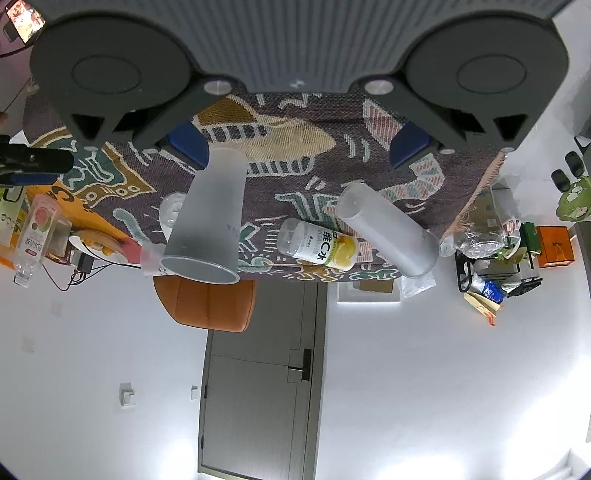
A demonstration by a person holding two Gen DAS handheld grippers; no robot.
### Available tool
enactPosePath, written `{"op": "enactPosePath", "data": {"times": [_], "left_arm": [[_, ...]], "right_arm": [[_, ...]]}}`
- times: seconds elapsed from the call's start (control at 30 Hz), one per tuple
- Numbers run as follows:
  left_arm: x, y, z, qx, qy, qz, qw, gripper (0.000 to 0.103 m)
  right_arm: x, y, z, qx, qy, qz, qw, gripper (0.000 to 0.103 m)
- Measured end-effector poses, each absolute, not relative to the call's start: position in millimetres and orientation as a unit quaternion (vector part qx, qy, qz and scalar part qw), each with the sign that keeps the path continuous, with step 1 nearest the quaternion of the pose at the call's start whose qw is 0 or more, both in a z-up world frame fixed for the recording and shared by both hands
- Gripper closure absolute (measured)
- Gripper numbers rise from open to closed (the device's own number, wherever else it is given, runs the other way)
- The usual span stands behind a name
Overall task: Flip cup upright
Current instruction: 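Open the right gripper and pull it back from the cup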
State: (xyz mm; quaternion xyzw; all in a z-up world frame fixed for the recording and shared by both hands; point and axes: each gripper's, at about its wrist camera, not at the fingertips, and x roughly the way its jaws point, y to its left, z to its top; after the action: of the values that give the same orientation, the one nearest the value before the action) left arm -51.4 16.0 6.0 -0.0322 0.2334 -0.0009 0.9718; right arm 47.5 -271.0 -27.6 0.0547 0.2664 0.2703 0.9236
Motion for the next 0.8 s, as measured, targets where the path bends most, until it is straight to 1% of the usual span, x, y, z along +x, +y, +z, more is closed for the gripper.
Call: {"op": "enactPosePath", "data": {"times": [0.8], "left_arm": [[-47.7, 14.4, 1.9, -0.044, 0.246, -0.007, 0.968, 0.000]], "right_arm": [[51.8, -272.8, -32.2, 0.062, 0.272, 0.268, 0.922, 0.000]]}}
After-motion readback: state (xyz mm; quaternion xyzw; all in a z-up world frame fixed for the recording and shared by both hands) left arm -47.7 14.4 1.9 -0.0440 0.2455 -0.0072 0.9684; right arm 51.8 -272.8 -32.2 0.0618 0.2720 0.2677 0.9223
